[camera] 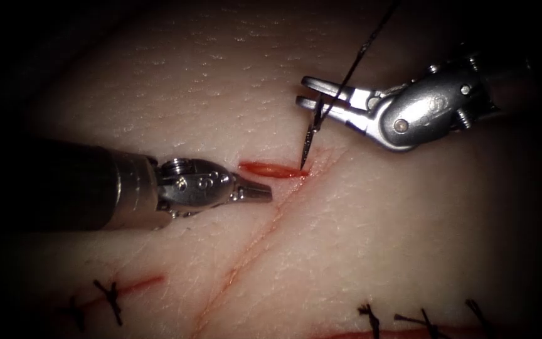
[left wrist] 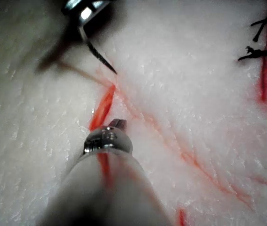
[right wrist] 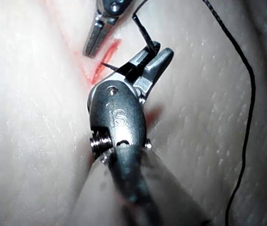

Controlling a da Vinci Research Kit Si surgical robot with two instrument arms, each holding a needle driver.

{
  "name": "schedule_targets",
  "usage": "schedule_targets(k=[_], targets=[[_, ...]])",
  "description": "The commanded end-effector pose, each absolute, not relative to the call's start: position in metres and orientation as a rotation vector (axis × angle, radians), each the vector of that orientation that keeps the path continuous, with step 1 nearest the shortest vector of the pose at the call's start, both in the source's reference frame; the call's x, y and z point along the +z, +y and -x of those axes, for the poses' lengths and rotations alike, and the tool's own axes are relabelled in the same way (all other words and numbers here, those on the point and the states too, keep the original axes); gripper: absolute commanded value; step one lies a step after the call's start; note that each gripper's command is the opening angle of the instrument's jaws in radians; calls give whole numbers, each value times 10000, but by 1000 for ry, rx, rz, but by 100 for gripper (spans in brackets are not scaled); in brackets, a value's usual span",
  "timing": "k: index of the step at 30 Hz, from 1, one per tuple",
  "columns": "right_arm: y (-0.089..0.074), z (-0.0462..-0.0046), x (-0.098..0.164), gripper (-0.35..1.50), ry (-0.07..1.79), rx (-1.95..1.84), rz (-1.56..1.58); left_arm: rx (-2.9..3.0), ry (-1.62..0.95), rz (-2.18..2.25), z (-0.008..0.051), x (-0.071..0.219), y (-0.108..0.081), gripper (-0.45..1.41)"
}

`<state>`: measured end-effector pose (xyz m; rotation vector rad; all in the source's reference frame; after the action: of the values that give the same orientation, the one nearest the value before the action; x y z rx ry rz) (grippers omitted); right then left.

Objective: Wound Closure

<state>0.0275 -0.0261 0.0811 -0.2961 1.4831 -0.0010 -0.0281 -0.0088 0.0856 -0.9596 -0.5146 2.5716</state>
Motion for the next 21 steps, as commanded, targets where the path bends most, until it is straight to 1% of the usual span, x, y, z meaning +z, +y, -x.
schedule_targets(k=[1,11,21], targets=[[-263,-284,818,-35,1486,-14,306,2570,-521,957,284,862,-90,-6],[-267,-303,841,-35,1500,-78,345,2562,-537,960,280,852,-93,0],[-258,-298,851,-35,1501,-117,382,2558,-540,959,283,847,-97,-1]])
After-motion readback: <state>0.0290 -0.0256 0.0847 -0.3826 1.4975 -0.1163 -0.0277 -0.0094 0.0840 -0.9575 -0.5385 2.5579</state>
